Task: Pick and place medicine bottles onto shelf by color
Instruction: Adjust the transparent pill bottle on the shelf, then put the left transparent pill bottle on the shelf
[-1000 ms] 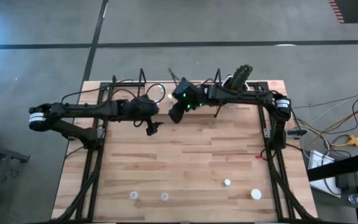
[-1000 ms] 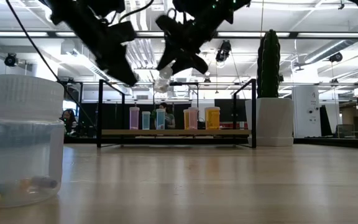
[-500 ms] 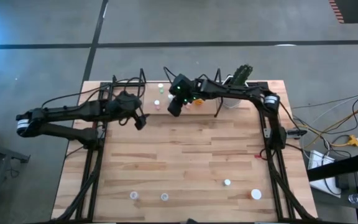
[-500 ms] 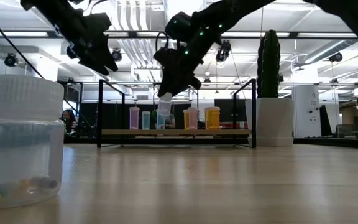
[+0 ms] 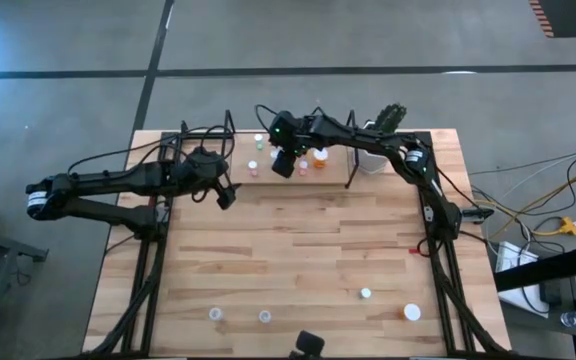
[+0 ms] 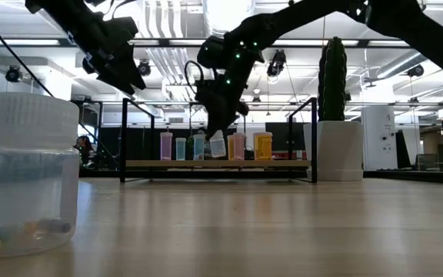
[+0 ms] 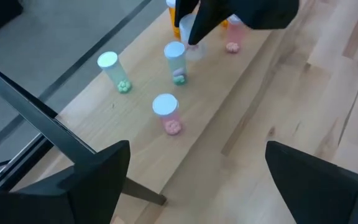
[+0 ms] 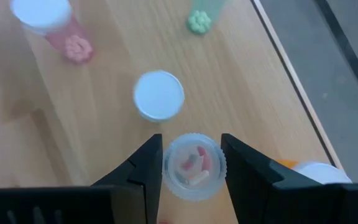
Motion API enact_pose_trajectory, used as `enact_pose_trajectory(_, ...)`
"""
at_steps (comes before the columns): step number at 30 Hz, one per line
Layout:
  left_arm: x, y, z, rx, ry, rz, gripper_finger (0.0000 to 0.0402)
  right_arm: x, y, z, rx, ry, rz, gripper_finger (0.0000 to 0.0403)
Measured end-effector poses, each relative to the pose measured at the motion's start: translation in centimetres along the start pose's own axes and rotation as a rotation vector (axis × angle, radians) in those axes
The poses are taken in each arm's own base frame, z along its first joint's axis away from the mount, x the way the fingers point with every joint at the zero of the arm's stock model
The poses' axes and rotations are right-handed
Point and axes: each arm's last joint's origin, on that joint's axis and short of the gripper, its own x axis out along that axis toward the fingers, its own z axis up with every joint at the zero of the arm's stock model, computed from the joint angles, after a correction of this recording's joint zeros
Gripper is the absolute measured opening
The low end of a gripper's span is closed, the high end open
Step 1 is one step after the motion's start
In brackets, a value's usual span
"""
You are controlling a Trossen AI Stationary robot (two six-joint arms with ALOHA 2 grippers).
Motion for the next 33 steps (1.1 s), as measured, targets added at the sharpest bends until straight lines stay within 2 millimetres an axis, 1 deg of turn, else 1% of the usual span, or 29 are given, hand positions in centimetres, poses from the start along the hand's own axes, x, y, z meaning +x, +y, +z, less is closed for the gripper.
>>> enact_pose_trajectory(4, 0.0, 0.0, 0.0, 0.000, 0.000, 0.000, 0.0359, 0.4, -0.8, -0.5, 0.007, 0.017, -0.007, 0.0129)
enact_pose_trajectory(7, 0.0, 0.0, 0.0, 0.000, 0.000, 0.000, 0.0359, 0.4, -1.2, -0.5, 0.016, 0.013, 0.036, 0.0130)
enact_pose_trajectory(10, 0.0, 0.0, 0.0, 0.000, 0.000, 0.000, 0.0359, 0.5, -1.3, -0.5, 0.019, 0.010, 0.068, 0.0133)
enact_pose_trajectory(17, 0.0, 0.0, 0.1, -0.003, -0.005, -0.002, 0.0359, 0.7, -1.2, -0.6, 0.011, 0.013, 0.084, 0.0138)
enact_pose_trajectory(21, 0.0, 0.0, 0.1, -0.003, -0.005, -0.002, 0.0359, 0.7, -1.2, -0.6, 0.011, 0.013, 0.084, 0.0156)
enact_pose_trajectory(28, 0.1, 0.0, 0.0, -0.001, -0.002, -0.002, 0.0359, 0.7, -1.1, -0.6, 0.011, 0.011, 0.117, 0.0208)
enact_pose_trajectory(33, 0.1, -0.1, 0.1, -0.001, -0.002, -0.002, 0.0359, 0.3, -1.1, -0.5, 0.011, 0.005, 0.117, 0.0218)
